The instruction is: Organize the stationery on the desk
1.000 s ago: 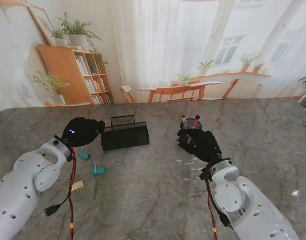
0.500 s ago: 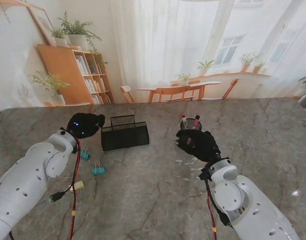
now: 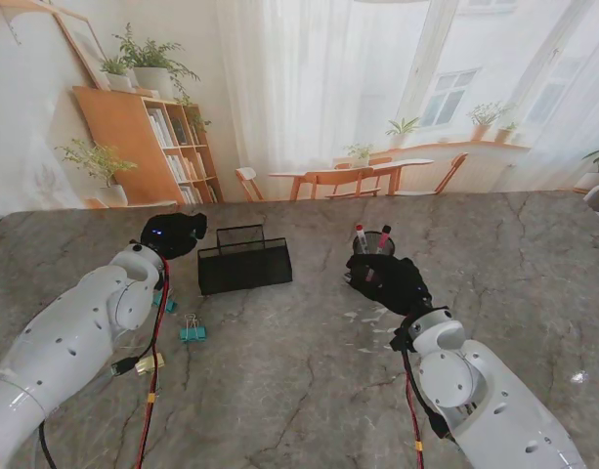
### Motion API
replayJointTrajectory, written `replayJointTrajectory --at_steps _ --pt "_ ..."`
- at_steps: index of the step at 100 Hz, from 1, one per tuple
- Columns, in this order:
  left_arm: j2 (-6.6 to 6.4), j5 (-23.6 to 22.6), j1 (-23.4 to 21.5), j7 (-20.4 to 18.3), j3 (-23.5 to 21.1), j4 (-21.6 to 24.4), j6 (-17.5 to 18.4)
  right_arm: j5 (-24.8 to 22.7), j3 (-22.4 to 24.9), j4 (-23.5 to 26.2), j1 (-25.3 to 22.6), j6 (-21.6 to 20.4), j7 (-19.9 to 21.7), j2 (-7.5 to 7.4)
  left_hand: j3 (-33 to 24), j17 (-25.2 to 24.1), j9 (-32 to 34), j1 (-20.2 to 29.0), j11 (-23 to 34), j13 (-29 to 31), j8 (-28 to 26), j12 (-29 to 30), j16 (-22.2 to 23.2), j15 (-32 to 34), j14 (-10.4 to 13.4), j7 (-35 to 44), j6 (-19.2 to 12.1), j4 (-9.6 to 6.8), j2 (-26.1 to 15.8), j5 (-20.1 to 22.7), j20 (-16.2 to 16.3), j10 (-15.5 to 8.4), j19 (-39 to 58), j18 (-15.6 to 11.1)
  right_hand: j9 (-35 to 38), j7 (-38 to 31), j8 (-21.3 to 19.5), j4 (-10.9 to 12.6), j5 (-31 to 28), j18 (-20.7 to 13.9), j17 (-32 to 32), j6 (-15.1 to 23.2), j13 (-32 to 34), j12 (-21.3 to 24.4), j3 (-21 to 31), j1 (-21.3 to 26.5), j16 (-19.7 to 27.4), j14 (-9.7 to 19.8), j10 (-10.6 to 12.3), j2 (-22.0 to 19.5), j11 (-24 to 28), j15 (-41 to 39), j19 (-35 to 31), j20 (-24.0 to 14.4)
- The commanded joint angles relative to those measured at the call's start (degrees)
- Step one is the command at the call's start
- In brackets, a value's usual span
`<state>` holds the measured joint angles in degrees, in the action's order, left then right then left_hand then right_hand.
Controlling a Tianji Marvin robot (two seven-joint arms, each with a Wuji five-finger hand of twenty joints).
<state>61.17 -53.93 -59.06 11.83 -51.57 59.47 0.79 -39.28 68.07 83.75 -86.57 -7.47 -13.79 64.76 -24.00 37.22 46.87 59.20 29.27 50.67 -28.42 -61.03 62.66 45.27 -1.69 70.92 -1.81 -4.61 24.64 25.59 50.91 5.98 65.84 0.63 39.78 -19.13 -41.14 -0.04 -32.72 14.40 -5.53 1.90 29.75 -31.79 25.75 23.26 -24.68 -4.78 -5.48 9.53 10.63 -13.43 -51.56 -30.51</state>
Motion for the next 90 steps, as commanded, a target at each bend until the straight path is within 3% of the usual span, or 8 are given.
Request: replayJointTrajectory --at_steps 1,47,62,74,90 --pt "1.1 0.4 0.68 0.35 0.56 -0.94 -0.73 0.34 -0.28 -0.58 0.38 0.19 1.2 0.05 -0.03 1.57 -0.87 6.52 0.18 0.59 -0.05 -0.63 -0.21 0.14 2.42 0.94 1.61 -3.38 -1.13 -2.31 0.69 -1.13 2.07 -4.38 -0.16 -0.67 -1.21 -1.17 -0.31 0.16 1.11 0.02 0.41 -0.52 -1.5 0.08 -0.57 0.13 -0.19 -1.37 0.95 -0.18 -1.15 0.46" --pt "2.46 4.44 2.92 0.91 4.46 -4.51 -3.61 0.93 -0.91 -1.35 1.06 0.2 1.91 0.03 2.18 2.67 -0.89 7.72 -0.8 0.95 0.01 -0.89 -1.28 0.27 2.8 0.86 1.87 -2.41 -1.83 -2.37 0.05 -0.68 2.39 -5.0 -0.18 -0.69 -1.24 -1.17 -0.27 0.15 1.12 -0.04 0.36 -0.51 -1.43 0.07 -0.58 0.07 -0.23 -1.35 0.94 -0.19 -1.17 0.44" --pt "2.87 5.57 3.32 0.96 5.03 -4.95 -4.01 0.98 -0.87 -1.42 1.02 0.35 1.72 0.07 4.21 3.45 -0.93 8.74 -1.57 1.08 0.3 -0.92 -2.21 -0.24 2.97 0.33 2.1 -1.01 -2.46 -2.32 -0.4 -0.28 2.0 -5.46 -0.15 -0.68 -1.23 -1.16 -0.26 0.15 1.13 0.04 0.38 -0.53 -1.41 0.13 -0.59 0.16 -0.28 -1.38 0.97 -0.21 -1.18 0.44" --pt "3.16 6.36 3.98 0.68 5.79 -5.32 -4.18 1.04 -0.85 -1.46 1.02 0.38 1.71 0.08 9.08 4.51 -0.77 11.32 -3.03 1.31 0.95 -0.8 -4.59 -1.51 2.9 -1.63 2.79 1.05 -4.02 -1.7 -0.95 0.34 1.12 -6.0 -0.16 -0.71 -1.24 -1.17 -0.33 0.15 1.13 0.0 0.37 -0.52 -1.41 0.14 -0.59 0.17 -0.19 -1.34 0.96 -0.22 -1.19 0.43" --pt "3.69 7.79 4.97 0.67 7.03 -6.57 -4.72 1.01 -0.73 -1.5 0.94 0.37 1.61 0.09 14.18 5.64 -0.61 12.88 -4.55 1.57 2.08 -0.67 -7.94 -2.6 3.09 -4.56 3.49 2.6 -5.65 -0.4 -1.45 1.25 -0.33 -6.65 -0.15 -0.77 -1.27 -1.17 -0.41 0.18 1.13 -0.04 0.37 -0.52 -1.42 0.12 -0.58 0.13 -0.25 -1.34 0.97 -0.22 -1.2 0.43"
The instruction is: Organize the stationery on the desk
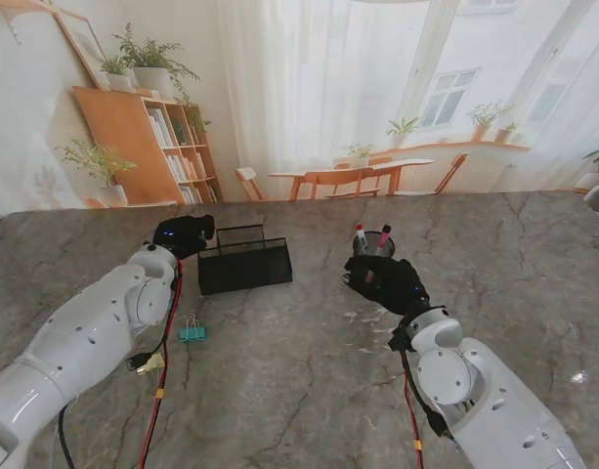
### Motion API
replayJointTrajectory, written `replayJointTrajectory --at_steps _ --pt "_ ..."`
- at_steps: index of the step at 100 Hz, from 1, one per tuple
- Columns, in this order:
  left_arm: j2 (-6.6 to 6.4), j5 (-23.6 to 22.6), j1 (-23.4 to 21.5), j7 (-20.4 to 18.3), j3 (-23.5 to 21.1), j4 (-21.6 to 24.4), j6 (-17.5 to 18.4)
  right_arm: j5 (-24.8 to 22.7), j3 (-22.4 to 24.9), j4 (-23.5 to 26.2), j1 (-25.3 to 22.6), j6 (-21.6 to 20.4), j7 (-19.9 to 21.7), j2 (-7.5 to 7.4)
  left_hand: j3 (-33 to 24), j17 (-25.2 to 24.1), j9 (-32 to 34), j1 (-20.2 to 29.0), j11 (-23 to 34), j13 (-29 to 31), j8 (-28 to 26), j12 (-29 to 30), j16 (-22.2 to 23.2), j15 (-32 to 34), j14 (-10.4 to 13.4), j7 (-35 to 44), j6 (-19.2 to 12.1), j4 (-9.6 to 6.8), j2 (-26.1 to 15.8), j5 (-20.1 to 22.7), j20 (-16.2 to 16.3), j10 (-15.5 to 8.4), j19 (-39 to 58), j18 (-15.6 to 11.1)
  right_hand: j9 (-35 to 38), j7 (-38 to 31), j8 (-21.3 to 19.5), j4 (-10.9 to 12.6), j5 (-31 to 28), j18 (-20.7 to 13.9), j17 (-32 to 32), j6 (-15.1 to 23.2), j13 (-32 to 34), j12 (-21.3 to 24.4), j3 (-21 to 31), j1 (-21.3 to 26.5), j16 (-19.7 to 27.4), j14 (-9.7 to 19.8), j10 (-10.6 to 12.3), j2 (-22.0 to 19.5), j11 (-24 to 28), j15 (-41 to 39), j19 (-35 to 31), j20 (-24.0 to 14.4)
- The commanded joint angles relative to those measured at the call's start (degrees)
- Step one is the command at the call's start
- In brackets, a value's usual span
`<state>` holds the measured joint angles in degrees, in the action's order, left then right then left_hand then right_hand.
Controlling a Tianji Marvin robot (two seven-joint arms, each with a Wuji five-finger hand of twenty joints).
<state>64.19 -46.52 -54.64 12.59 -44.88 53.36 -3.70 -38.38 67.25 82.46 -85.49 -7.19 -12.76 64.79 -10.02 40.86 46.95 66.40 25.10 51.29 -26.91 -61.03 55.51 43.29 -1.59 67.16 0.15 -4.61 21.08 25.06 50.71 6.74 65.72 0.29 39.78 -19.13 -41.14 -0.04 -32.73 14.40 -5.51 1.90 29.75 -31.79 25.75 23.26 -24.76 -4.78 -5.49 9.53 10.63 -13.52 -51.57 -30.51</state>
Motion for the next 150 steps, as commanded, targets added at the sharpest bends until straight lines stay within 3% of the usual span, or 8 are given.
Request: replayJointTrajectory --at_steps 1,27,58,74,85,94,124,150 --pt "0.68 0.42 0.61 -0.1 0.41 -0.53 -0.22 0.11 0.1 -0.21 -0.15 0.1 0.57 0.07 0.27 2.02 -0.69 5.72 -0.4 0.95 0.63 -0.67 -0.84 -0.64 2.98 -0.92 1.53 2.62 -2.16 0.17 -1.26 0.5 -0.27 -6.31 -0.16 -0.72 -1.25 -1.17 -0.32 0.17 1.13 -0.03 0.41 -0.52 -1.43 0.11 -0.5 0.1 -0.25 -1.33 0.96 -0.14 -1.18 0.43" --pt "0.73 1.13 0.85 -0.68 0.89 -1.1 0.31 0.12 0.18 -0.2 -0.17 0.2 0.69 0.05 4.68 3.7 -0.65 5.79 -5.24 1.11 -1.84 1.13 -1.58 -1.93 4.23 -11.51 3.08 3.8 -3.23 3.34 -0.41 1.35 -3.4 -6.98 -0.13 -0.79 -1.27 -1.17 -0.46 0.15 1.12 -0.04 0.37 -0.52 -1.42 0.13 -0.51 0.14 -0.22 -1.32 0.97 -0.15 -1.19 0.43" --pt "0.43 1.57 -0.03 -2.72 0.03 0.09 0.56 0.11 0.28 -0.09 -0.26 0.34 0.77 0.04 7.45 0.93 -7.86 2.59 -1.04 -3.44 -7.87 14.65 -2.69 -2.71 0.49 -30.95 4.38 4.67 -4.36 4.11 4.73 0.89 -8.66 -2.31 -0.1 -0.8 -1.28 -1.17 -0.48 0.12 1.12 -0.01 0.39 -0.53 -1.43 0.12 -0.51 0.1 -0.21 -1.37 1.0 -0.18 -1.21 0.43" --pt "0.36 1.6 -0.25 -2.82 -0.36 0.42 1.17 0.09 0.26 -0.16 -0.23 0.29 0.82 0.02 8.61 -1.39 -10.18 0.83 -0.33 -5.42 -9.87 20.63 -5.11 -4.9 -0.79 -39.09 5.01 4.78 -7.23 4.05 3.71 0.66 -10.08 -0.28 -0.14 -0.84 -1.3 -1.17 -0.52 0.17 1.15 -0.06 0.39 -0.53 -1.43 0.17 -0.52 0.2 -0.25 -1.38 0.98 -0.2 -1.22 0.43" --pt "0.05 0.99 -0.91 -3.33 -1.23 1.68 1.36 0.08 0.27 -0.18 -0.25 0.33 0.82 0.02 9.85 -6.38 -12.16 -1.51 -2.71 -8.44 -8.43 27.15 -7.81 -8.84 -3.07 -45.03 5.06 4.65 -10.91 2.99 2.57 0.12 -9.85 5.19 -0.13 -0.88 -1.31 -1.17 -0.6 0.14 1.13 -0.06 0.35 -0.53 -1.44 0.17 -0.52 0.16 -0.19 -1.38 0.99 -0.2 -1.25 0.43" --pt "-0.41 -0.2 -2.06 -4.29 -2.63 3.83 1.01 0.03 0.3 -0.15 -0.28 0.38 0.82 0.01 10.64 -16.19 -14.58 -3.55 -6.0 -14.02 -5.93 29.07 -10.71 -12.99 -5.57 -49.45 4.84 4.67 -13.47 2.43 2.47 -0.29 -7.68 11.33 -0.1 -0.83 -1.3 -1.16 -0.52 0.18 1.15 -0.08 0.31 -0.53 -1.44 0.15 -0.51 0.16 -0.22 -1.36 1.0 -0.18 -1.25 0.43" --pt "-2.56 -6.71 -8.01 -8.74 -10.37 13.61 1.74 0.07 0.31 -0.12 -0.31 0.4 0.77 0.03 11.36 -36.07 -21.9 -9.7 -19.56 -28.31 1.33 40.05 -30.68 -31.83 -11.26 -61.43 5.5 5.37 -15.59 -3.54 -15.32 1.31 -21.27 25.97 -0.14 -0.82 -1.29 -1.16 -0.5 0.19 1.13 -0.02 0.33 -0.53 -1.44 0.16 -0.51 0.18 -0.22 -1.36 0.98 -0.18 -1.26 0.43" --pt "-4.12 -12.23 -14.7 -15.35 -17.88 23.84 3.38 0.15 0.35 -0.14 -0.35 0.23 0.66 0.06 11.61 -45.85 -33.46 -14.86 -23.85 -42.12 6.22 46.38 -39.83 -37.77 -15.07 -66.01 8.26 5.8 -17.62 -12.25 -28.33 3.65 -36.48 31.17 -0.13 -0.84 -1.3 -1.17 -0.54 0.14 1.14 -0.04 0.35 -0.53 -1.45 0.11 -0.51 0.05 -0.22 -1.4 0.98 -0.18 -1.24 0.43"
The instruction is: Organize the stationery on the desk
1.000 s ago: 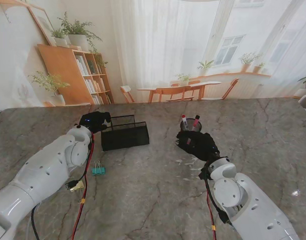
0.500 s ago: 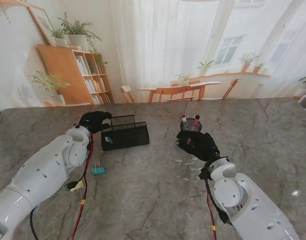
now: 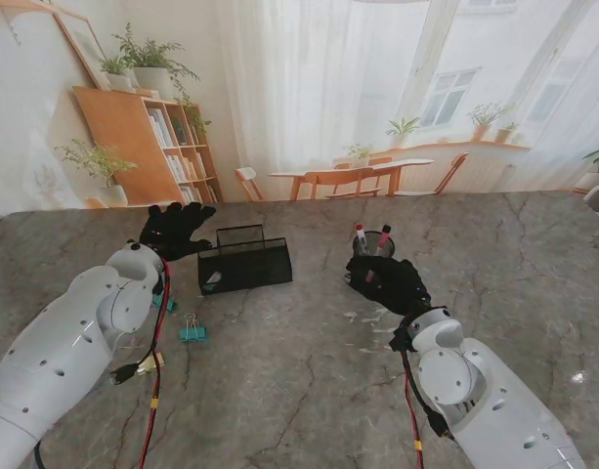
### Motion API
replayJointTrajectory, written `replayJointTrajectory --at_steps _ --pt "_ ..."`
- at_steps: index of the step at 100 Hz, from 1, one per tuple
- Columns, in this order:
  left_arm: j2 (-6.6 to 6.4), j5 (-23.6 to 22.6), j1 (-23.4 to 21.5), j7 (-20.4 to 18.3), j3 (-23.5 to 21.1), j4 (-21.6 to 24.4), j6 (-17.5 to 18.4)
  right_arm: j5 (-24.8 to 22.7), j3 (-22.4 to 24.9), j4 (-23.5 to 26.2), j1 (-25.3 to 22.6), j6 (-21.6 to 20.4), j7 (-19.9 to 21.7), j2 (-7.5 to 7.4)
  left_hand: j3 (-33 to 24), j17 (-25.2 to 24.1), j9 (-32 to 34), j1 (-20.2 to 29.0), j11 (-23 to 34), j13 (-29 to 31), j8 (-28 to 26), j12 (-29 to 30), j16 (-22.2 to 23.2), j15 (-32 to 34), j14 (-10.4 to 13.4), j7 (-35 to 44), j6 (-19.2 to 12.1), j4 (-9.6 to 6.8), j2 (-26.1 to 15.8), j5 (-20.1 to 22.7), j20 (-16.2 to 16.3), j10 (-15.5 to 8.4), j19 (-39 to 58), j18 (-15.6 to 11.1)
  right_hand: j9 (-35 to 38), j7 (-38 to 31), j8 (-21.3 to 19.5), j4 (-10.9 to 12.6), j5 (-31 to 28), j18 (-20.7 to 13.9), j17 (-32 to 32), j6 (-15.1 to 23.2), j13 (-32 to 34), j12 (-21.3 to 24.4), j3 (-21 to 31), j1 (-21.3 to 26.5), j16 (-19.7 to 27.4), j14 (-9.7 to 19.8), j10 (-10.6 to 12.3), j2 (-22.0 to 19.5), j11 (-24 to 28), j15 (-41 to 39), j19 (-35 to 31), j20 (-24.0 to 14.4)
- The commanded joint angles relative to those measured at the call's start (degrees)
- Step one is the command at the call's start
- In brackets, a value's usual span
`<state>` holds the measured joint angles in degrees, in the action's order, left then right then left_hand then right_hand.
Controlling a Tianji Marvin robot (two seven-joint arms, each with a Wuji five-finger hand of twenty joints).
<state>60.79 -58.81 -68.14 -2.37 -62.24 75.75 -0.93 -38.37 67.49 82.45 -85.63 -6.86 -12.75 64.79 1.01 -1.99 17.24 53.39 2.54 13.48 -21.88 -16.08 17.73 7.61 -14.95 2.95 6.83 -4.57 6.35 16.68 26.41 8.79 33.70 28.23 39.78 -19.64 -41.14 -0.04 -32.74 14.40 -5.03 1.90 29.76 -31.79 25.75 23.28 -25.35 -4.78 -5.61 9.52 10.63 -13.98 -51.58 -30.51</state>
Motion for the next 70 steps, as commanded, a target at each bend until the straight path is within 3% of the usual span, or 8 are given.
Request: replayJointTrajectory --at_steps 1,11,22,32,44,70 --pt "-0.77 -0.09 -1.49 -0.68 -0.83 1.86 0.71 0.15 0.11 -0.14 -0.21 -0.1 0.64 0.05 0.61 -3.43 -4.41 -2.18 -1.47 -5.01 1.28 1.61 -2.31 -2.33 -1.76 -1.94 1.7 5.76 -2.98 -4.33 -4.47 1.7 -5.07 3.27 -0.1 -0.39 -1.32 -1.17 -0.67 0.13 0.68 -0.1 0.35 -0.54 -1.44 0.11 0.08 0.04 -0.08 -1.37 0.99 0.27 -1.22 0.44" --pt "-1.21 -1.92 -4.96 -3.43 -4.4 6.55 1.96 0.17 0.11 -0.22 -0.19 -0.28 0.52 0.07 0.65 -4.95 -9.95 -6.12 -2.52 -10.32 2.26 3.68 -4.62 -3.55 -2.57 -3.17 4.14 5.88 -4.53 -8.71 -8.89 3.39 -12.51 3.11 -0.07 -0.35 -1.3 -1.17 -0.61 0.12 0.69 -0.05 0.32 -0.53 -1.46 0.07 0.08 0.1 -0.15 -1.4 1.0 0.29 -1.19 0.45" --pt "-1.59 -4.07 -9.67 -6.27 -8.73 12.34 3.56 0.21 0.05 -0.35 -0.11 -0.57 0.51 0.07 1.13 -4.96 -11.42 -8.66 -2.71 -11.1 3.35 4.24 -5.05 -3.66 -2.93 -3.82 6.72 5.99 -5.11 -9.27 -9.03 4.78 -13.92 3.24 -0.11 -0.42 -1.32 -1.17 -0.73 0.12 0.65 -0.11 0.39 -0.52 -1.45 0.1 0.08 0.13 -0.13 -1.39 0.97 0.28 -1.2 0.44" --pt "-1.9 -6.03 -14.45 -9.37 -12.65 17.8 5.24 0.26 -0.07 -0.62 0.03 -0.9 0.45 0.08 0.74 -3.77 -9.9 -9.91 -1.83 -9.57 2.73 3.7 -4.82 -3.03 -2.81 -2.61 7.28 5.89 -4.57 -8.91 -7.06 5.25 -12.23 3.24 -0.08 -0.33 -1.3 -1.17 -0.52 0.15 0.66 -0.01 0.35 -0.52 -1.46 0.08 0.09 0.1 -0.14 -1.4 0.97 0.32 -1.2 0.44" --pt "-2.26 -8.66 -20.25 -12.08 -17.09 23.25 8.83 0.39 -0.24 -1.03 0.28 -1.46 0.41 0.09 0.71 -1.43 -7.98 -11.3 -1.36 -6.44 -0.09 2.59 -3.93 -2.18 -2.88 -0.62 5.02 6.02 -4.02 -7.15 -4.27 4.74 -8.66 4.05 -0.17 -0.39 -1.3 -1.17 -0.71 0.16 0.65 -0.1 0.37 -0.5 -1.45 0.1 0.09 0.02 -0.09 -1.44 0.93 0.32 -1.19 0.44" --pt "-2.75 -13.04 -31.29 -15.47 -24.45 30.99 16.73 0.69 -0.94 -1.65 0.75 -2.21 0.33 0.14 0.76 4.43 -4.6 -11.51 -0.77 0.64 -2.21 1.44 -1.48 -0.02 -2.74 -0.33 2.13 6.2 -3.87 -5.4 0.22 3.95 0.98 4.07 -0.11 -0.31 -1.27 -1.17 -0.52 0.18 0.67 0.07 0.38 -0.51 -1.49 0.05 0.09 0.06 -0.12 -1.46 0.95 0.34 -1.16 0.45"
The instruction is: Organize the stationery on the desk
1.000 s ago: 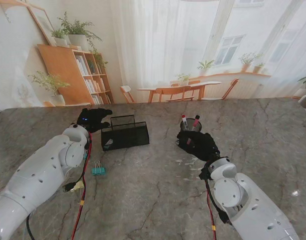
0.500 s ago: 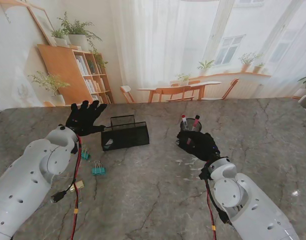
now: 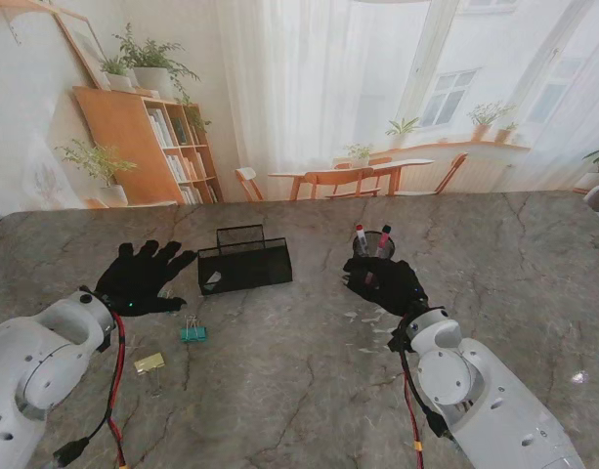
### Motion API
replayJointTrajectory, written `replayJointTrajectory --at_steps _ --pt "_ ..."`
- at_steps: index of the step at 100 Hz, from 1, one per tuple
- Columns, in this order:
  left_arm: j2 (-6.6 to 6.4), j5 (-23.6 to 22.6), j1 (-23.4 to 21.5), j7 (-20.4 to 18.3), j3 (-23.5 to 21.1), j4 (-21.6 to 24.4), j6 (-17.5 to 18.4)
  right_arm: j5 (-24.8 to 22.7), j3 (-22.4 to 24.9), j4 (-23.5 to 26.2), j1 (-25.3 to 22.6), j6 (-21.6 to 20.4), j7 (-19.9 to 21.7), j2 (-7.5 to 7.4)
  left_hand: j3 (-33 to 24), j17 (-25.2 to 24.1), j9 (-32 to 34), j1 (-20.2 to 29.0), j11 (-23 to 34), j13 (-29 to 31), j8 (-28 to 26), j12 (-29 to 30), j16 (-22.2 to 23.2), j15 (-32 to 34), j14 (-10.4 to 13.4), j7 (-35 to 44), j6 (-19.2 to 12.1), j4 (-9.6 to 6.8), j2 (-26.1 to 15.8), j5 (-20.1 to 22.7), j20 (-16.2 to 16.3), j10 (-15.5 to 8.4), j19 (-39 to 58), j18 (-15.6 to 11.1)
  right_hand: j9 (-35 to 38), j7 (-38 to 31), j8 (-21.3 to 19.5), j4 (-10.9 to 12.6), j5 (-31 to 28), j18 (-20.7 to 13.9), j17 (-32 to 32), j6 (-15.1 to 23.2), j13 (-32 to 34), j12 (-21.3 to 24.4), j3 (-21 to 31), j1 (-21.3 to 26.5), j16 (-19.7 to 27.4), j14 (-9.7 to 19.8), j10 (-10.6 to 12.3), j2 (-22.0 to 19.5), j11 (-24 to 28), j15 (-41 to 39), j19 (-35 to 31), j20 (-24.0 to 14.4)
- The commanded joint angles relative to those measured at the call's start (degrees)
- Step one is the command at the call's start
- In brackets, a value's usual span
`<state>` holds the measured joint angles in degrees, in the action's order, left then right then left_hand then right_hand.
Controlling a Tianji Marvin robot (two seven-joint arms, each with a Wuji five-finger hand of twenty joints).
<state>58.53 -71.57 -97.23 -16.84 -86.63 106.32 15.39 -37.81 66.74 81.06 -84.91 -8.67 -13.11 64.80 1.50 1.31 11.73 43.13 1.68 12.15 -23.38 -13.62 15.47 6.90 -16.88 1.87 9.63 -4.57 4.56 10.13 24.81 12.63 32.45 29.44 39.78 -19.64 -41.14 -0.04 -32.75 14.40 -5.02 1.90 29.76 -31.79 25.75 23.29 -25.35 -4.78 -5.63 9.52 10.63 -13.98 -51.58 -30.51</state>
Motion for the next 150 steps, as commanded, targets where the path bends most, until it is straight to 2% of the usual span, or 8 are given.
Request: replayJointTrajectory --at_steps 1,17,37,70,82,102,125,150 --pt "-0.5 -0.37 -2.53 -1.19 -0.23 0.62 0.57 0.14 -0.22 -0.28 0.05 -0.42 0.68 0.13 0.29 1.32 0.99 -1.27 0.1 2.14 -0.73 -1.04 0.86 0.75 -0.82 0.75 -0.82 6.21 -2.05 1.18 1.91 0.08 2.47 2.81 -0.09 -0.35 -1.29 -1.17 -0.62 0.18 0.66 -0.03 0.39 -0.51 -1.48 0.07 0.09 0.08 -0.11 -1.46 0.96 0.34 -1.16 0.45" --pt "-0.72 -2.77 -7.73 -3.8 -3.09 3.39 3.53 0.22 -0.54 -0.53 0.24 -0.74 0.73 0.13 0.21 3.98 3.11 -0.22 0.53 5.44 -1.23 -1.43 2.22 1.79 -0.23 1.09 -3.37 6.27 -1.6 2.59 3.54 -0.63 5.99 1.77 -0.07 -0.37 -1.31 -1.16 -0.62 0.16 0.66 -0.1 0.42 -0.52 -1.49 0.05 0.08 0.17 -0.07 -1.48 0.98 0.32 -1.17 0.45" --pt "-1.17 -5.41 -12.05 -6.49 -7.49 5.07 9.84 0.22 -0.81 -0.7 0.38 -0.91 0.68 0.14 0.08 6.24 4.74 3.53 0.85 8.28 -1.53 -1.98 3.87 2.54 1.31 1.01 -4.59 6.33 -1.16 2.95 5.67 -1.83 8.88 -0.87 -0.01 -0.38 -1.31 -1.16 -0.64 0.14 0.64 -0.1 0.41 -0.53 -1.5 0.02 0.08 0.01 -0.12 -1.49 1.0 0.33 -1.18 0.45" --pt "-1.96 -7.25 -14.09 -5.45 -12.31 3.06 19.4 0.39 -1.48 -1.21 0.83 -0.97 0.96 0.13 0.11 7.78 6.81 11.6 1.95 10.83 -2.33 -4.91 8.09 3.15 7.13 1.01 -5.78 6.09 0.35 2.77 10.62 -5.45 10.63 -7.11 -0.1 -0.46 -1.34 -1.16 -0.77 0.17 0.65 -0.13 0.38 -0.54 -1.52 0.01 0.06 0.0 -0.13 -1.56 0.98 0.3 -1.22 0.42" --pt "-2.3 -8.24 -13.16 -5.69 -12.13 0.99 20.55 0.42 -1.6 -1.34 0.93 -1.09 1.04 0.12 -0.69 8.17 6.37 15.09 1.98 11.01 -2.35 -5.34 8.67 3.22 8.83 0.66 -7.11 5.63 2.68 1.88 11.08 -7.24 10.57 -8.81 -0.05 -0.42 -1.33 -1.17 -0.73 0.16 0.65 -0.05 0.35 -0.55 -1.56 -0.01 0.06 0.05 -0.05 -1.6 1.01 0.29 -1.22 0.43" --pt "-2.94 -12.77 -11.63 -2.73 -10.2 -2.66 21.56 0.34 -1.59 -1.16 0.8 -0.89 1.19 0.08 -1.43 11.68 6.42 20.79 3.44 12.97 -3.87 -8.79 11.49 4.56 11.67 1.01 -10.02 5.42 6.33 0.23 12.3 -9.99 12.63 -12.62 -0.09 -0.43 -1.34 -1.16 -0.7 0.2 0.71 -0.11 0.38 -0.55 -1.56 0.06 0.05 0.07 -0.16 -1.62 1.0 0.24 -1.24 0.43" --pt "-3.5 -14.92 -9.01 4.8 -7.12 -8.11 20.28 0.51 -2.05 -1.36 1.08 -0.93 1.67 0.03 -1.59 15.2 3.74 24.08 4.41 13.36 -6.85 -12.95 15.51 7.29 12.63 0.82 -10.47 5.64 7.55 -3.27 11.46 -9.84 15.09 -17.51 -0.08 -0.47 -1.35 -1.17 -0.8 0.15 0.73 -0.22 0.3 -0.56 -1.65 0.1 0.05 0.04 -0.24 -1.95 1.01 0.22 -1.28 0.43" --pt "-3.75 -13.77 -6.75 6.08 -4.86 -10.95 20.72 0.46 -2.35 -1.48 1.27 -0.92 2.05 -0.05 -2.3 18.27 5.79 27.25 6.98 15.78 -10.92 -16.36 17.81 10.15 14.1 3.0 -12.76 5.61 8.27 -2.21 10.7 -11.29 16.83 -20.39 -0.03 -0.49 -1.36 -1.17 -0.8 0.15 0.73 -0.22 0.34 -0.59 -1.82 0.22 0.03 0.03 -0.23 -2.13 1.05 0.13 -1.34 0.43"
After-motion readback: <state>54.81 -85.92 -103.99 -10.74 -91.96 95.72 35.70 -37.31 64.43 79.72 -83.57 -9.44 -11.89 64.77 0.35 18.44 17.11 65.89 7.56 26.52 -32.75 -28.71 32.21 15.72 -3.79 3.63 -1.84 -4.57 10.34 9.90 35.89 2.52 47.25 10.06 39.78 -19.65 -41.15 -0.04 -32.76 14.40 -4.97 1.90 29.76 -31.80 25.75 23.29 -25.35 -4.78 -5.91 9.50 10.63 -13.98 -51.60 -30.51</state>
